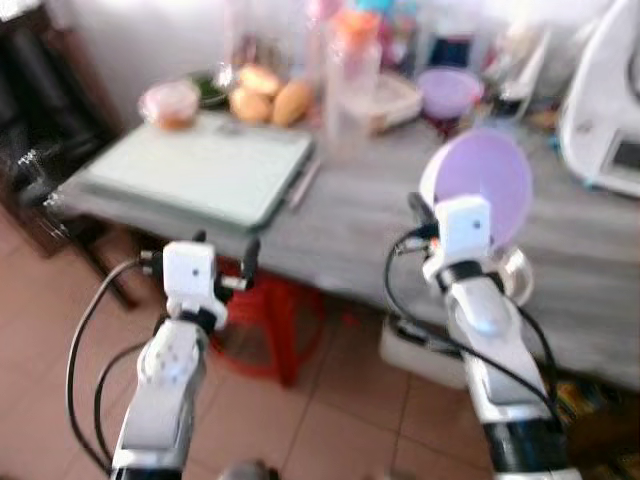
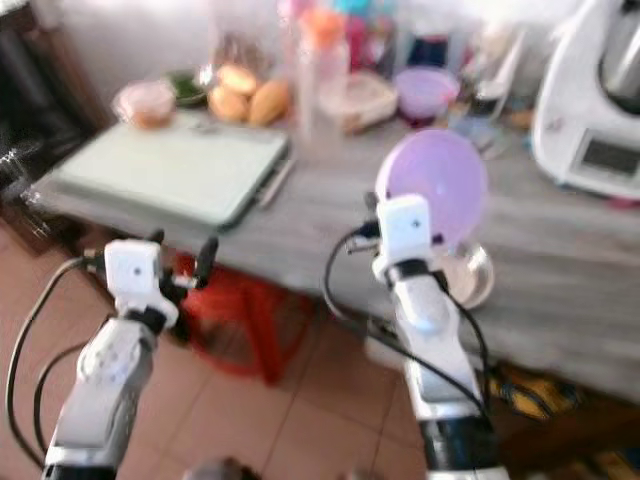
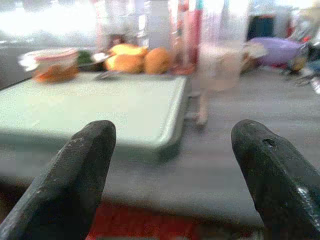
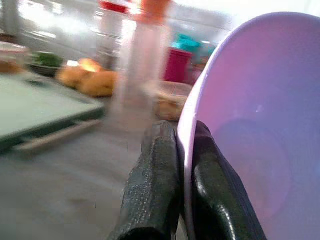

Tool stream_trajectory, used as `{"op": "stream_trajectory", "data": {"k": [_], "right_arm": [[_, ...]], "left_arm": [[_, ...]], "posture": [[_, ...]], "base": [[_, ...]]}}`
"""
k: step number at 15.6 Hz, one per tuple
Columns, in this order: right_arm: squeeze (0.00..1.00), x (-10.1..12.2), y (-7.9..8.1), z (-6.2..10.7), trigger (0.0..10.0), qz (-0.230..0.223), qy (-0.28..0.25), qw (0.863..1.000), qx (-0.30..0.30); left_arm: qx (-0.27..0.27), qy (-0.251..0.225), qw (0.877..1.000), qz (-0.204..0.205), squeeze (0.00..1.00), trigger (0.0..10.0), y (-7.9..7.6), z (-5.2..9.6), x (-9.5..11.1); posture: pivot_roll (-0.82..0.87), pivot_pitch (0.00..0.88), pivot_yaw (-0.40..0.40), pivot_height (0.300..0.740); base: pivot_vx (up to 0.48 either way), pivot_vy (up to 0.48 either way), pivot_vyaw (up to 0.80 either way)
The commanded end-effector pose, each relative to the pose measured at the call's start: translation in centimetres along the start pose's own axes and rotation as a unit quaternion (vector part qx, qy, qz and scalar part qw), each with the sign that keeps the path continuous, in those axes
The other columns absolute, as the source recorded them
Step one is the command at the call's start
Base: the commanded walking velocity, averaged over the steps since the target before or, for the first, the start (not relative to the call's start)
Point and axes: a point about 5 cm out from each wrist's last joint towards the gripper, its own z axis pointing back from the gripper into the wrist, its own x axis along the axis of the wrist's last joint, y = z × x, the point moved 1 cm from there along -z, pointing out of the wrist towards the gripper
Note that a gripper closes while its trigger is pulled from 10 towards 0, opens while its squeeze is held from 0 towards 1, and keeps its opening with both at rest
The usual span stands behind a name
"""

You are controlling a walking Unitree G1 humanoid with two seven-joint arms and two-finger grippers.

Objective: Setting the table

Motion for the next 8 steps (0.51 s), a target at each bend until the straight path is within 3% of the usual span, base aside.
{"op": "stream_trajectory", "data": {"k": [1, 4, 7, 8], "right_arm": [[0.0, 0.16, -0.83, -0.16, 10.0, 0.008, -0.002, 1.0, -0.012], [0.0, 0.0, -0.92, -0.53, 10.0, 0.001, 0.008, 1.0, -0.018], [0.0, -0.07, -0.91, -0.69, 10.0, 0.002, 0.011, 1.0, -0.017], [0.0, -0.03, -0.89, -0.73, 10.0, 0.002, 0.009, 1.0, -0.015]], "left_arm": [[-0.011, -0.002, 1.0, 0.006, 0.0, 10.0, -0.71, -0.19, 0.23], [-0.013, 0.001, 1.0, 0.013, 0.0, 10.0, -0.69, -0.02, 0.14], [-0.012, 0.005, 1.0, 0.006, 0.0, 10.0, 0.02, 0.38, -0.01], [-0.01, 0.006, 1.0, 0.005, 0.0, 10.0, 0.2, 0.43, -0.01]], "posture": [[0.02, 0.0, -0.005, 0.74], [0.02, 0.0, -0.008, 0.74], [0.02, 0.0, -0.009, 0.74], [0.02, 0.0, -0.009, 0.74]], "base": [[0.326, 0.0, 0.0], [0.0, 0.0, 0.0], [0.0, 0.0, -0.8], [0.0, 0.0, 0.0]]}}
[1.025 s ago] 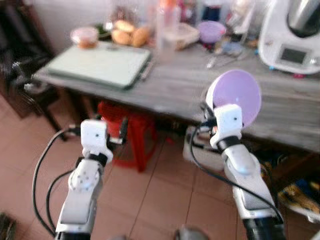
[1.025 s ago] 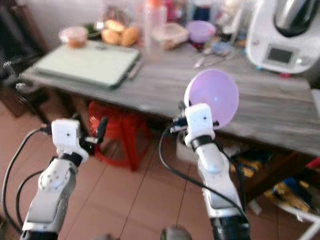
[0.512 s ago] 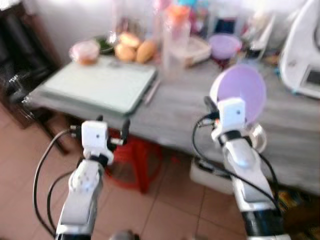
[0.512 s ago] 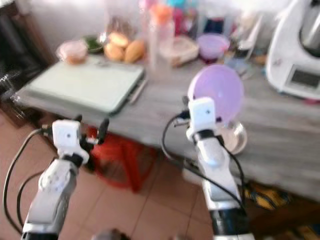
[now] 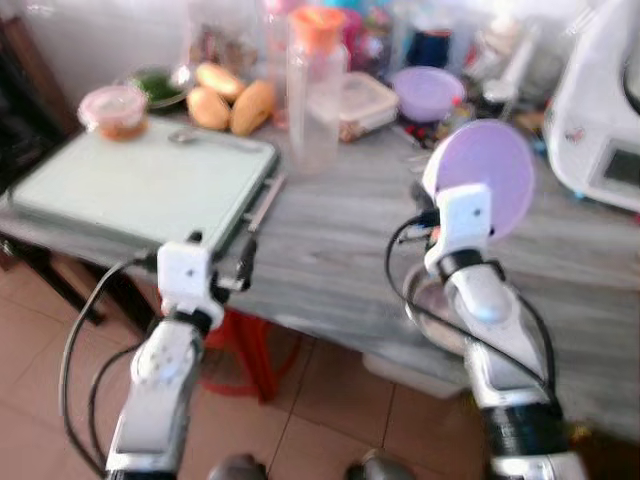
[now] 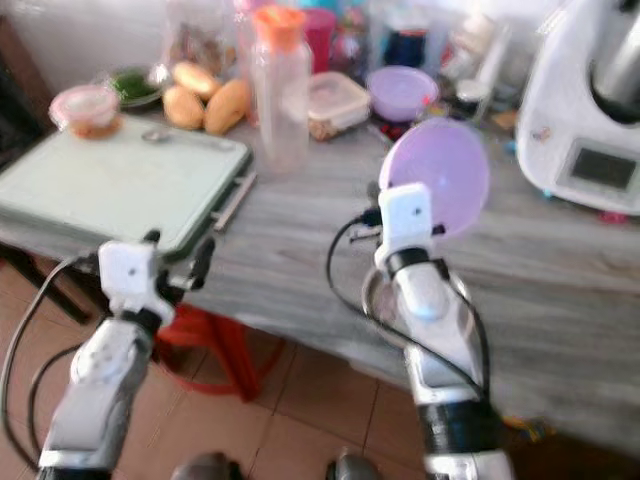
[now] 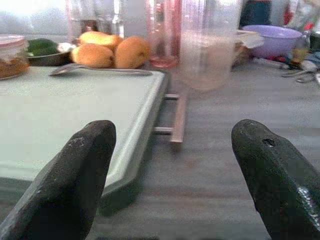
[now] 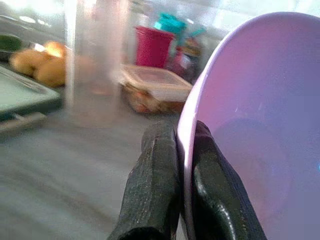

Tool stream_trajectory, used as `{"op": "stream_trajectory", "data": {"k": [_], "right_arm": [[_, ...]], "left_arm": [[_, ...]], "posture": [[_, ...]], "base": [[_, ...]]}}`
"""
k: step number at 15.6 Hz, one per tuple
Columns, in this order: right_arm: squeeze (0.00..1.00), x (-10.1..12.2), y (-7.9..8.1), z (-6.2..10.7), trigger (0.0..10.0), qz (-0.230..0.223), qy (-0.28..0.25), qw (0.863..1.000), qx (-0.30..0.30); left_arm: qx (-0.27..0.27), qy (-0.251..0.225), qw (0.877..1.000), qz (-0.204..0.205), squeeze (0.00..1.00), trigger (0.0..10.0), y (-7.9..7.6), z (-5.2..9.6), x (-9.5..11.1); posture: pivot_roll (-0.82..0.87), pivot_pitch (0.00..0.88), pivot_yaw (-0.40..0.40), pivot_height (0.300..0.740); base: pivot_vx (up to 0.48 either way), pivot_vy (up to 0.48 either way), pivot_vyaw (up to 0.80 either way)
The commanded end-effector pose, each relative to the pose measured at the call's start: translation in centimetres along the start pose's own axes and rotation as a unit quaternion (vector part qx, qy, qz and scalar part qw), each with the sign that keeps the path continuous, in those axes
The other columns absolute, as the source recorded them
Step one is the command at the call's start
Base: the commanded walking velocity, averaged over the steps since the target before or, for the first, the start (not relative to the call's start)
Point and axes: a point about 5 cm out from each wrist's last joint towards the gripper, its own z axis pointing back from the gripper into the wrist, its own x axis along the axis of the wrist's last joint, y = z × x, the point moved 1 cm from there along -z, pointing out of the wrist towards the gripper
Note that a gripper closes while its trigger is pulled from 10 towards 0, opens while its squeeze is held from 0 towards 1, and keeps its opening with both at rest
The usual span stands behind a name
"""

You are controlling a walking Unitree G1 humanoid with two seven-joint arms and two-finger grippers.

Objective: Setting the table

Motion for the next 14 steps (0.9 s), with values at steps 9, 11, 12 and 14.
{"op": "stream_trajectory", "data": {"k": [9, 11, 12, 14], "right_arm": [[0.0, 0.5, 3.9, -0.3, 10.0, -0.01, 0.046, 0.979, 0.2], [0.0, 0.2, 5.0, 0.5, 10.0, -0.008, 0.062, 0.964, 0.258], [0.0, 0.1, 5.2, 0.7, 10.0, -0.01, 0.063, 0.961, 0.269], [0.0, -0.3, 5.5, 1.1, 10.0, -0.003, 0.076, 0.953, 0.295]], "left_arm": [[-0.027, 0.009, 1.0, -0.005, 0.0, 10.0, 0.5, 0.7, 0.3], [-0.03, 0.008, 1.0, -0.001, 0.0, 10.0, 0.1, 0.6, 0.4], [-0.032, 0.008, 0.999, -0.001, 0.0, 10.0, 0.0, 0.6, 0.3], [-0.034, 0.01, 0.999, 0.001, 0.0, 10.0, -0.1, 0.7, 0.3]], "posture": [[0.03, 0.0, -0.01, 0.74], [0.03, 0.0, -0.011, 0.74], [0.03, 0.0, -0.01, 0.74], [0.03, 0.0, -0.011, 0.74]], "base": [[0.0, 0.0, 0.0], [0.0, 0.0, 0.0], [0.0, 0.0, 0.0], [0.0, 0.0, 0.0]]}}
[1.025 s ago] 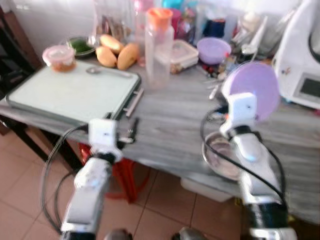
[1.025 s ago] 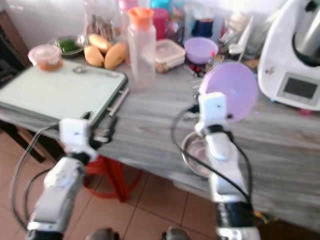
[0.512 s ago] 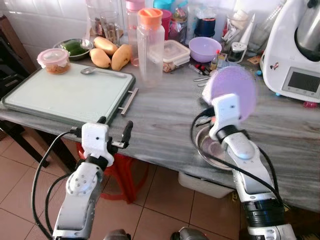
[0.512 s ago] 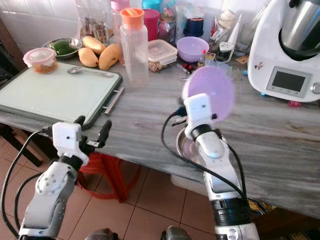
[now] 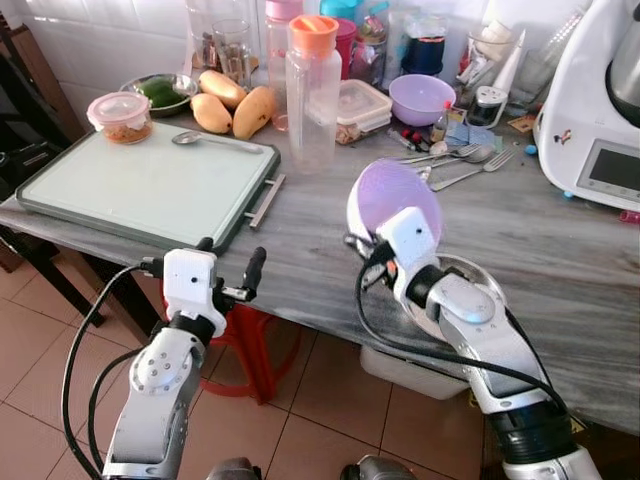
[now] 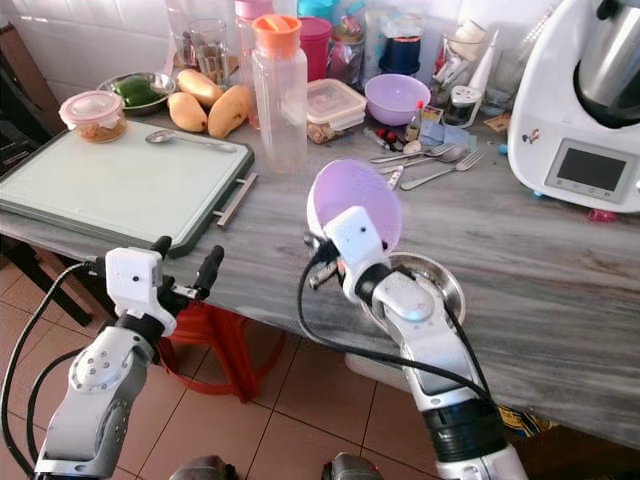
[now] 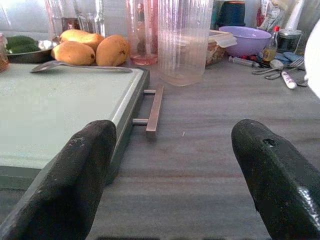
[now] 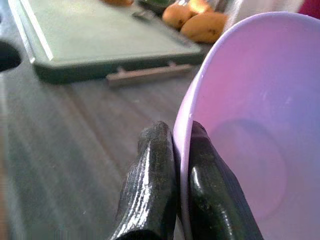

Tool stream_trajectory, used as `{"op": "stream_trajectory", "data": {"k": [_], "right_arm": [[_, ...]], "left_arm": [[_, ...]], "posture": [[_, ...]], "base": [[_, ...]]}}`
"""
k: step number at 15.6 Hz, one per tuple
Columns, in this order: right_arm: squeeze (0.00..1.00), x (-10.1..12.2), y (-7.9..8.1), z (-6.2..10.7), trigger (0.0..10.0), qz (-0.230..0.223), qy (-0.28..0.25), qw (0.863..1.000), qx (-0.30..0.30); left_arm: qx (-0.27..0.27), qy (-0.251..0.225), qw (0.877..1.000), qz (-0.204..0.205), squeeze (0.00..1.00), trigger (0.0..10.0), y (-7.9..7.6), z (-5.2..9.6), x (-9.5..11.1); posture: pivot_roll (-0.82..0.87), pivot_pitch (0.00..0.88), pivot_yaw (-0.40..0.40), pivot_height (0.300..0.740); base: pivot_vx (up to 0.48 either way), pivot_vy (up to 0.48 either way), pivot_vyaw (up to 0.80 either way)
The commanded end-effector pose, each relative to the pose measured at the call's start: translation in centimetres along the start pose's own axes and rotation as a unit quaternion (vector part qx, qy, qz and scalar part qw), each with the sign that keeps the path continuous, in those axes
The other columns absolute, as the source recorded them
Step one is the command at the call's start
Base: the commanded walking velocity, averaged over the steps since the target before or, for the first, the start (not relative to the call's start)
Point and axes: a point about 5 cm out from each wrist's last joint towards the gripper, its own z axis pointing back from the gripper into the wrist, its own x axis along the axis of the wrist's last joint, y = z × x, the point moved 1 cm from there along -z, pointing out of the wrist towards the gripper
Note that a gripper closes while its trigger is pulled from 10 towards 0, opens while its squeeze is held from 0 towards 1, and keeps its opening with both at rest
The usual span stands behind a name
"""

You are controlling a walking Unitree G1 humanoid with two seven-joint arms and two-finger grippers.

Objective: Setting the table

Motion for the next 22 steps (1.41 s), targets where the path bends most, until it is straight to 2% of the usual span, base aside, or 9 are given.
{"op": "stream_trajectory", "data": {"k": [1, 4, 7, 11, 13, 14, 15, 18, 22], "right_arm": [[0.0, 0.5, 0.3, 0.1, 10.0, 0.009, -0.004, 1.0, 0.017], [0.0, -0.1, 0.6, 0.3, 10.0, 0.011, 0.02, 0.998, 0.05], [0.0, -0.6, 0.7, 0.6, 10.0, 0.018, 0.029, 0.998, 0.059], [0.0, -1.1, 1.0, 0.8, 10.0, 0.045, 0.036, 0.996, 0.073], [0.05, -1.5, 1.1, 0.8, 10.0, 0.048, 0.042, 0.995, 0.077], [0.49, -1.5, 1.1, 0.8, 10.0, 0.048, 0.043, 0.995, 0.078], [0.63, -1.7, 1.1, 0.9, 10.0, 0.049, 0.047, 0.995, 0.076], [0.67, -2.3, 0.5, 1.0, 10.0, 0.059, 0.062, 0.994, 0.062], [0.64, -2.6, -0.2, 0.9, 10.0, 0.077, 0.071, 0.994, 0.041]], "left_arm": [[-0.006, -0.006, 1.0, -0.002, 0.0, 10.0, -0.1, -0.1, 0.5], [-0.005, -0.002, 1.0, -0.004, 0.0, 10.0, 0.0, 0.0, 0.4], [-0.005, 0.003, 1.0, -0.002, 0.0, 10.0, -0.2, 0.1, 0.2], [-0.007, 0.006, 1.0, -0.002, 0.0, 10.0, -0.3, 0.0, 0.1], [-0.007, 0.008, 1.0, -0.003, 0.0, 10.0, -0.3, 0.0, 0.1], [-0.008, 0.01, 1.0, -0.003, 0.0, 10.0, -0.3, 0.0, 0.1], [-0.008, 0.012, 1.0, -0.004, 0.0, 10.0, -0.3, 0.0, 0.0], [-0.009, 0.019, 1.0, -0.005, 0.0, 10.0, -0.4, 0.1, -0.2], [-0.009, 0.024, 1.0, -0.006, 0.0, 10.0, -0.4, 0.0, -0.3]], "posture": [[0.03, 0.0, -0.011, 0.74], [0.03, 0.0, -0.012, 0.74], [0.03, 0.0, -0.011, 0.74], [0.03, 0.003, -0.008, 0.74], [0.04, 0.004, -0.008, 0.74], [0.04, 0.004, -0.007, 0.74], [0.04, 0.004, -0.007, 0.74], [0.03, 0.005, -0.007, 0.74], [0.04, 0.003, -0.006, 0.74]], "base": [[0.0, 0.0, 0.0], [0.0, 0.0, 0.0], [0.0, 0.0, 0.0], [0.0, 0.0, 0.0], [0.0, 0.0, 0.0], [0.0, 0.0, 0.0], [0.0, 0.0, 0.0], [0.0, 0.0, 0.0], [0.0, 0.0, 0.0]]}}
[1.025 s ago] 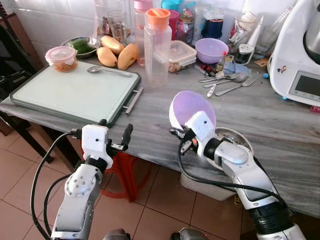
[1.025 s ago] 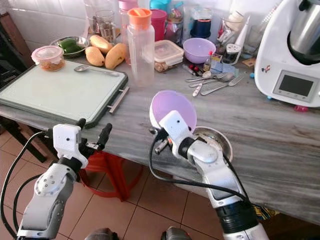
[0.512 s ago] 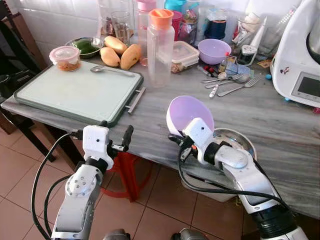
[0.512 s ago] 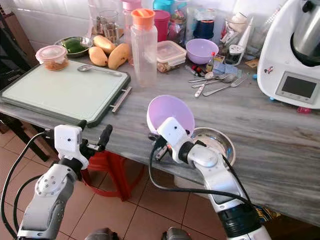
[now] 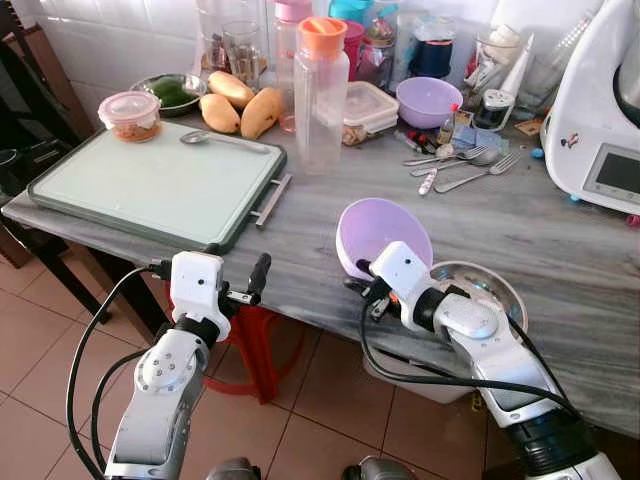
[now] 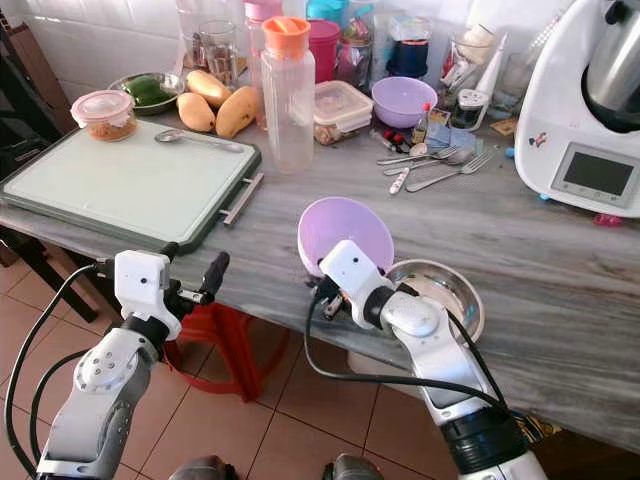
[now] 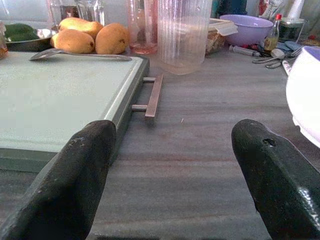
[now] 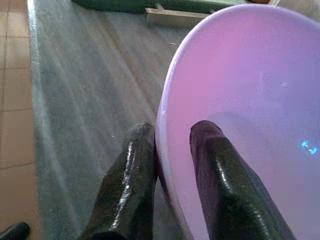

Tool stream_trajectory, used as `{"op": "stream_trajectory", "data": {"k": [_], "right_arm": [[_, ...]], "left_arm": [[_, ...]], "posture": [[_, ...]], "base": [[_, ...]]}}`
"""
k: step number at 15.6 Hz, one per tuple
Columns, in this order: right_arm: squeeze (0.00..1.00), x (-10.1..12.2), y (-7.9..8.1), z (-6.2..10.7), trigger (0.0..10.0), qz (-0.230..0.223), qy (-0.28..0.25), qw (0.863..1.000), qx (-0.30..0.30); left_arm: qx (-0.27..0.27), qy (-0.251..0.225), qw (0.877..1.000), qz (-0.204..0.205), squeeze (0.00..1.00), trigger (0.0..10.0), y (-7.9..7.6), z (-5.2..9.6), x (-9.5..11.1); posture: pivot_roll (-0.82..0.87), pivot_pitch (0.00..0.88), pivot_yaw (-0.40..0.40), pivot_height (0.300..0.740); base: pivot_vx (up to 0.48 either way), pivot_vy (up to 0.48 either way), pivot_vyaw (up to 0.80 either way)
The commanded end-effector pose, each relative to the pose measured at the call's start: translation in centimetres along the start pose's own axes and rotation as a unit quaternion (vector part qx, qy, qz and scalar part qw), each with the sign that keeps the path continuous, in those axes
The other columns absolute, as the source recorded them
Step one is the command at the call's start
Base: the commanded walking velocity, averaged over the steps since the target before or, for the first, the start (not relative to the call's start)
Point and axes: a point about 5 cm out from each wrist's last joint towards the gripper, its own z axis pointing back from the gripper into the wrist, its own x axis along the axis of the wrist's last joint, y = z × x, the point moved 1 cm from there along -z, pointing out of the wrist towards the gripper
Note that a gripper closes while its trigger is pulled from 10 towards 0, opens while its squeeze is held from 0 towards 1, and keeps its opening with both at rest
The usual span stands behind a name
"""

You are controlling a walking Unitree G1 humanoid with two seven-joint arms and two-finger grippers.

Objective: Setting the table

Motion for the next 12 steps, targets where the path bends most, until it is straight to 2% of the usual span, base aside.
{"op": "stream_trajectory", "data": {"k": [1, 7, 12], "right_arm": [[0.63, 0.2, -0.6, 0.0, 10.0, 0.015, -0.002, 1.0, -0.012], [0.62, 0.3, -1.9, -0.3, 10.0, 0.051, -0.005, 0.998, -0.048], [0.59, 2.0, -3.0, -0.2, 10.0, 0.056, -0.058, 0.992, -0.094]], "left_arm": [[-0.001, 0.002, 1.0, -0.006, 0.0, 10.0, 0.0, 0.0, 0.2], [0.0, 0.006, 1.0, -0.006, 0.0, 10.0, -0.1, -0.1, 0.1], [0.001, 0.004, 1.0, -0.006, 0.0, 10.0, -0.1, -0.2, 0.1]], "posture": [[0.03, 0.003, -0.006, 0.74], [0.03, 0.0, -0.007, 0.74], [0.03, 0.0, -0.006, 0.74]], "base": [[0.0, 0.0, 0.0], [0.0, 0.0, 0.0], [0.0, 0.0, 0.0]]}}
